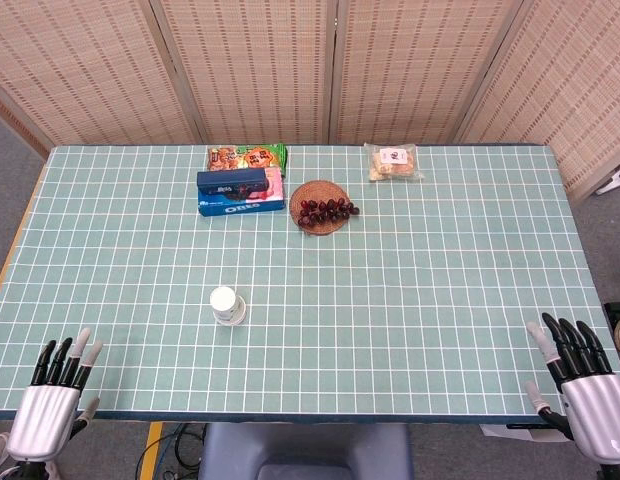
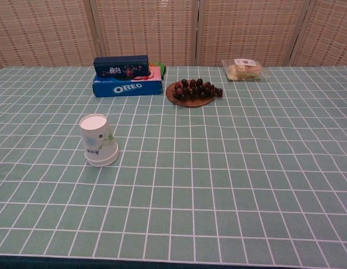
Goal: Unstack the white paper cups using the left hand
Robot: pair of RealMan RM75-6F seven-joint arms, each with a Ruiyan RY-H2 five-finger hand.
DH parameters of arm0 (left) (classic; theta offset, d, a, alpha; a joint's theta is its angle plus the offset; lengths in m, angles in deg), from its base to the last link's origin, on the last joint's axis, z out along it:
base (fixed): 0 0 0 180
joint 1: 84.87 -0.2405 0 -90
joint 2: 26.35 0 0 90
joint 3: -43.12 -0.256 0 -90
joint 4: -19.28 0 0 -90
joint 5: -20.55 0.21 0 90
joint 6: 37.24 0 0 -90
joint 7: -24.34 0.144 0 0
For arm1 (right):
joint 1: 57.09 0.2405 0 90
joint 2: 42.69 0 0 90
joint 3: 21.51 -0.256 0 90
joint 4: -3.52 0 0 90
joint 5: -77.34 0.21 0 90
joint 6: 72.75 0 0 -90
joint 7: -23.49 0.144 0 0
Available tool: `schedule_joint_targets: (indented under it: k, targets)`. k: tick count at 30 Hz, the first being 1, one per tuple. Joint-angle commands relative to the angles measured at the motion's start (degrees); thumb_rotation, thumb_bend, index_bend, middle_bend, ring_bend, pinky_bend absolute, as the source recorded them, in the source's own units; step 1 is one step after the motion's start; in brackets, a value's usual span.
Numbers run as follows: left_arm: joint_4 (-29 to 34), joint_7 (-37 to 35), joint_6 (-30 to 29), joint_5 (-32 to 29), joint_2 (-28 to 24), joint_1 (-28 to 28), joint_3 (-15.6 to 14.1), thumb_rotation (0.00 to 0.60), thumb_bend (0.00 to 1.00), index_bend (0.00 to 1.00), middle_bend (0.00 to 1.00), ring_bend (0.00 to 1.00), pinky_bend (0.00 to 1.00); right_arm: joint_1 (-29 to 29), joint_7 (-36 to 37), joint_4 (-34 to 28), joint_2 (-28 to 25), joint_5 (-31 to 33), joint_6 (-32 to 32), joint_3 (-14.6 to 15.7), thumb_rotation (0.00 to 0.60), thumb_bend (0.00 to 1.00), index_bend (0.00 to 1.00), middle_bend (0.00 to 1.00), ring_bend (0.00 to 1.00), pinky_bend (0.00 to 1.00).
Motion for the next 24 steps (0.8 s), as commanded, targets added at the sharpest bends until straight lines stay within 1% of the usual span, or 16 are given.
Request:
schedule_joint_targets:
  k: [1,5,8,11,14,18,22,24]
  targets:
    - [0.25,-0.18,0.42,-0.28,-0.18,0.29,0.20,0.600,0.30,0.10,0.00,0.00,0.00,-0.12,0.07,-0.02,-0.07,0.32,-0.10,-0.07,0.600,0.34,0.03,0.00,0.00,0.00]
    - [0.73,-0.14,1.52,-1.15,-0.32,0.76,0.47,0.600,0.30,0.11,0.00,0.00,0.00,-0.44,0.75,-0.08,-0.35,0.36,-0.90,-0.10,0.600,0.34,0.03,0.00,0.00,0.00]
    - [2.36,0.10,2.68,-1.50,-0.74,1.45,0.66,0.600,0.30,0.11,0.00,0.00,0.00,-0.61,1.93,-0.20,-0.70,0.80,-1.54,-0.32,0.600,0.34,0.03,0.00,0.00,0.00]
    - [7.63,2.14,5.91,-2.25,-3.57,3.50,1.34,0.600,0.30,0.11,0.00,0.00,0.00,-0.23,2.58,-0.16,-1.00,1.89,-0.89,-0.73,0.600,0.34,0.03,0.00,0.00,0.00]
    - [13.56,7.70,9.05,-4.36,-6.00,5.61,3.10,0.600,0.30,0.11,0.00,0.00,0.00,0.44,2.93,-0.38,-1.21,2.91,0.38,-1.07,0.600,0.34,0.03,0.00,0.00,0.00]
    - [20.38,11.68,14.78,-9.34,-8.07,9.15,5.39,0.600,0.30,0.11,0.00,0.00,0.00,1.56,3.60,-0.74,-1.35,3.28,1.61,-1.62,0.600,0.34,0.03,0.00,0.00,0.00]
    - [25.03,10.29,22.34,-16.78,-10.03,14.49,8.84,0.600,0.30,0.14,0.00,0.00,0.00,2.81,4.60,-0.92,-1.68,4.44,3.40,-2.21,0.600,0.34,0.03,0.00,0.00,0.00]
    - [26.52,11.15,25.75,-21.35,-10.98,17.43,10.76,0.600,0.30,0.15,0.00,0.00,0.00,3.24,5.24,-0.97,-1.98,5.17,4.18,-2.35,0.600,0.34,0.03,0.00,0.00,0.00]
